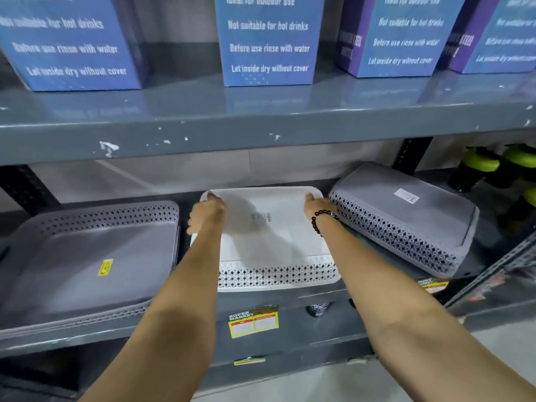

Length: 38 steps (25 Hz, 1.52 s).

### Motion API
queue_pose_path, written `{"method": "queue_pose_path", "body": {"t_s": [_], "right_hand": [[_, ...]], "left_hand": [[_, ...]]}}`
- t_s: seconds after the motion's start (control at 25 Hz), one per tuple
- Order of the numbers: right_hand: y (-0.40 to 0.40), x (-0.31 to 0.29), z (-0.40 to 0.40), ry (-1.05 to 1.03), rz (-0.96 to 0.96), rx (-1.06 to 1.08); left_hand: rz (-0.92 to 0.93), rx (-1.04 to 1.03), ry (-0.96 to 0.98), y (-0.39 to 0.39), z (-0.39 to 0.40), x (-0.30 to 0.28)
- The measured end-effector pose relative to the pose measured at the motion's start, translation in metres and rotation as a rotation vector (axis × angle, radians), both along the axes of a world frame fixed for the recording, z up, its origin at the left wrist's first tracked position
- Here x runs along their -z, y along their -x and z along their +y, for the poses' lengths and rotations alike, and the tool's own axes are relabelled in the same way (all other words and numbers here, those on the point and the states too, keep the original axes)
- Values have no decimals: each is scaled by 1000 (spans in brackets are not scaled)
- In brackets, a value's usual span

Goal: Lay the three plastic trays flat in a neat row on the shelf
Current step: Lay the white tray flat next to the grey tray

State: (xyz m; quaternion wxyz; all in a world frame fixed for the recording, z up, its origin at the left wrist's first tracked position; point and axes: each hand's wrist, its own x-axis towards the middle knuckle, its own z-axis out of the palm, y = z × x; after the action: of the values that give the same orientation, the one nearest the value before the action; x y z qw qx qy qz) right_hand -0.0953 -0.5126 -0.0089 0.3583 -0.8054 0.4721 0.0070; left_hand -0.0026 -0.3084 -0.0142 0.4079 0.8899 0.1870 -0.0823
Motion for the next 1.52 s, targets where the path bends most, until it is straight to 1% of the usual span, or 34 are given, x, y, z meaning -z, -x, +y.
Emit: {"method": "queue_pose_path", "body": {"t_s": [0.08,0.16,0.2,0.32,0.36,0.4,0.48,0.56,0.68,0.84,0.88,0.96,1.04,1.12,1.16,1.2,1.24,1.32,1.36,1.44,1.52], "right_hand": [[-2,-10,0,-98,-91,43],[-2,-25,2,-162,-224,82],[-1,-36,3,-189,-312,115],[7,-64,1,-288,-653,299],[13,-72,1,-324,-761,365],[19,-72,0,-372,-850,419],[33,-67,1,-470,-974,507],[46,-57,1,-515,-1014,558],[63,-43,-7,-605,-996,557],[82,-44,-15,-754,-968,444],[85,-43,-17,-763,-951,425],[91,-36,-19,-731,-858,359],[99,-22,-20,-772,-747,259],[104,-7,-24,-792,-714,205],[104,-1,-26,-767,-686,181],[104,3,-27,-741,-664,157],[104,3,-26,-674,-615,132],[101,7,-24,-478,-483,39],[99,9,-22,-399,-448,8],[98,17,-20,-435,-478,43],[95,25,-20,-451,-471,83]], "left_hand": [[-18,-32,41,1,1,-4],[-106,-93,58,8,2,-14],[-193,-128,87,12,3,-21],[-497,-274,371,26,11,-50],[-575,-308,434,32,15,-60],[-622,-334,455,38,21,-66],[-634,-365,466,55,32,-70],[-604,-398,482,70,44,-64],[-581,-404,547,89,63,-62],[-506,-434,598,110,78,-67],[-484,-432,599,113,81,-64],[-403,-404,562,119,87,-58],[-304,-351,520,123,92,-46],[-229,-321,520,127,94,-36],[-208,-302,512,129,94,-32],[-204,-273,468,130,93,-30],[-223,-239,381,132,92,-28],[-283,-170,202,134,88,-26],[-308,-150,131,133,86,-24],[-312,-128,30,130,84,-19],[-288,-107,-16,129,84,-15]]}}
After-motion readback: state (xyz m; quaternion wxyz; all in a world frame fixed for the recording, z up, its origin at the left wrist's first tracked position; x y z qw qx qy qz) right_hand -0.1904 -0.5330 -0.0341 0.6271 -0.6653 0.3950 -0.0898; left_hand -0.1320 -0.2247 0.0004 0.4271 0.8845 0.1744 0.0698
